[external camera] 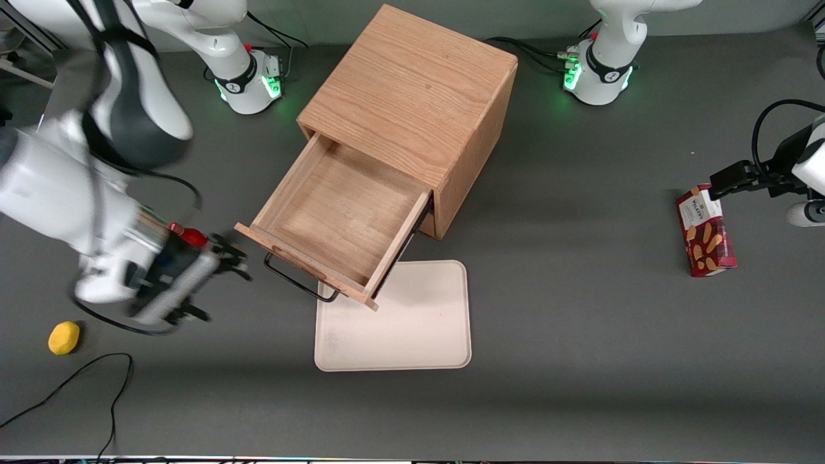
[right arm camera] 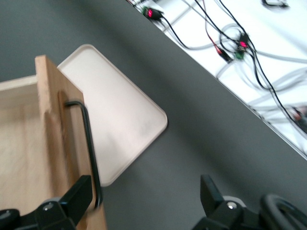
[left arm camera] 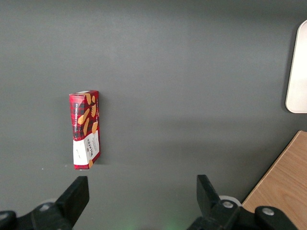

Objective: Open upper drawer

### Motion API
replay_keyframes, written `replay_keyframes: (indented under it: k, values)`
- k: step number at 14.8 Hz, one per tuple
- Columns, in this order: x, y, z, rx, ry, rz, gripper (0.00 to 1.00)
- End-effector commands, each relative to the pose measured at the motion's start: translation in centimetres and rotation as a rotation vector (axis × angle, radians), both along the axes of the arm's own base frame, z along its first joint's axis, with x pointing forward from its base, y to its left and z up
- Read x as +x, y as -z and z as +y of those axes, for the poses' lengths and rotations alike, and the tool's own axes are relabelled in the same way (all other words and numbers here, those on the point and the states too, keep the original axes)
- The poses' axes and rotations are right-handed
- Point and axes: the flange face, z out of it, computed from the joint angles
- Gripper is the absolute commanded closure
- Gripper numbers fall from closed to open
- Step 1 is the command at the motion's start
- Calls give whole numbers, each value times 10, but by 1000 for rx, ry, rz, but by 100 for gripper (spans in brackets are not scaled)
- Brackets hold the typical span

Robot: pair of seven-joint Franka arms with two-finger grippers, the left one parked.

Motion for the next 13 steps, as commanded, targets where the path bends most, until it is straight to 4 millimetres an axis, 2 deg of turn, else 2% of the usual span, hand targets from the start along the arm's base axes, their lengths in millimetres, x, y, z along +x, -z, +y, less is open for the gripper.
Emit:
replay_keyframes:
  k: [1,3,6,8,13]
  values:
    - [-41,-39,-70,8,205,117,0]
    - [-69,-52,-105,19,523,253,0]
    - [-100,-74,-117,-83,823,309,0]
    - [-113,-76,-118,-108,867,346,0]
    - [-112,-64,-118,-158,853,347,0]
